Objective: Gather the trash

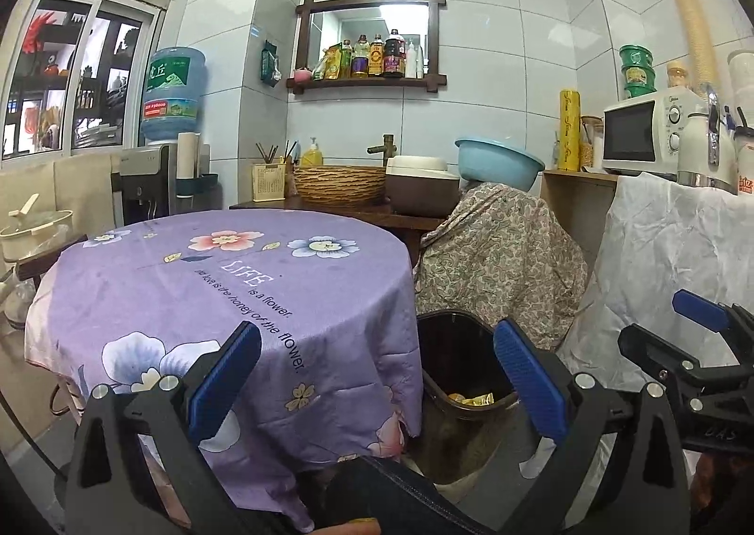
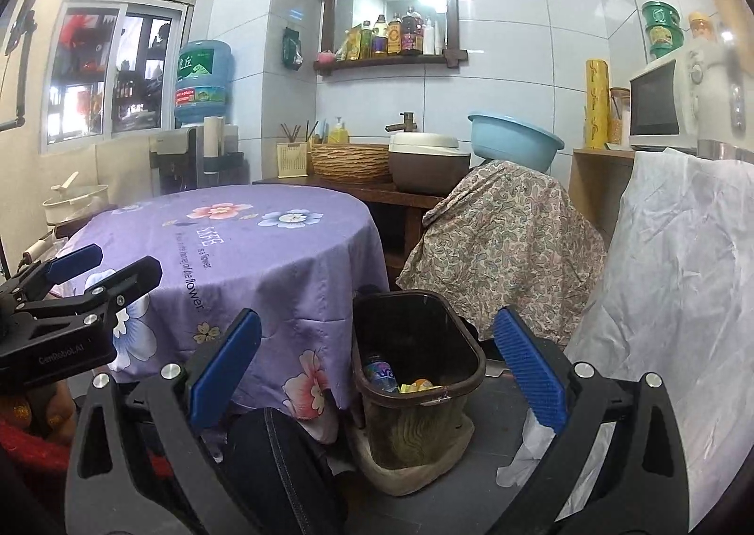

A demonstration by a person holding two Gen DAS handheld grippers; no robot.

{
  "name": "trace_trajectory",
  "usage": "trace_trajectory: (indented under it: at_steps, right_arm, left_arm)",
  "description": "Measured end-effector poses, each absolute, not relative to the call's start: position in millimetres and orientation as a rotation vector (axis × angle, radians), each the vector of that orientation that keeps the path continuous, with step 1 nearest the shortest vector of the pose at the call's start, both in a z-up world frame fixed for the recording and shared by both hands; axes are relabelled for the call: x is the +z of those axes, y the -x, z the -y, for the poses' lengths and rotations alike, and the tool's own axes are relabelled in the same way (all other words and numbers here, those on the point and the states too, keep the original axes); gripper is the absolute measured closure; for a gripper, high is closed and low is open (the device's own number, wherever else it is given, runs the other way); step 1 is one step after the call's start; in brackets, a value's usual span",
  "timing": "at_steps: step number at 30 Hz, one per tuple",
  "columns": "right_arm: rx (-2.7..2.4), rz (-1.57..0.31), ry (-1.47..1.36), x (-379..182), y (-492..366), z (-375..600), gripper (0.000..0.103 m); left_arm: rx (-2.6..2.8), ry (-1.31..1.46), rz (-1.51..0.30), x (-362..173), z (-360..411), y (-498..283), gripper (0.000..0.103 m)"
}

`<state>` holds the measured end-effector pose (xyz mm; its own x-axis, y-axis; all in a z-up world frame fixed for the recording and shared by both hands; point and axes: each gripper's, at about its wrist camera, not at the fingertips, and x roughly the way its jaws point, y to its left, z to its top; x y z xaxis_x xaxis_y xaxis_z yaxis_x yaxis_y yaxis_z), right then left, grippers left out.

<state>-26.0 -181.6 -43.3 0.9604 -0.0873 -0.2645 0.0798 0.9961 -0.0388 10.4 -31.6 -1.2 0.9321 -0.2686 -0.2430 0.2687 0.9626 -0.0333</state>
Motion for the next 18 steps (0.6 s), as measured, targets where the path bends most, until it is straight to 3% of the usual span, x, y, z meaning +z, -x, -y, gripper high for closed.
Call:
trace_trajectory:
  at_steps: [18]
  right_arm:
    - [-0.091, -0.286, 0.021, -47.8, 20.2, 182.5, 0.006]
  left_arm:
    - [-0.290, -0.007, -0.254, -2.2, 35.5, -10.1, 0.005]
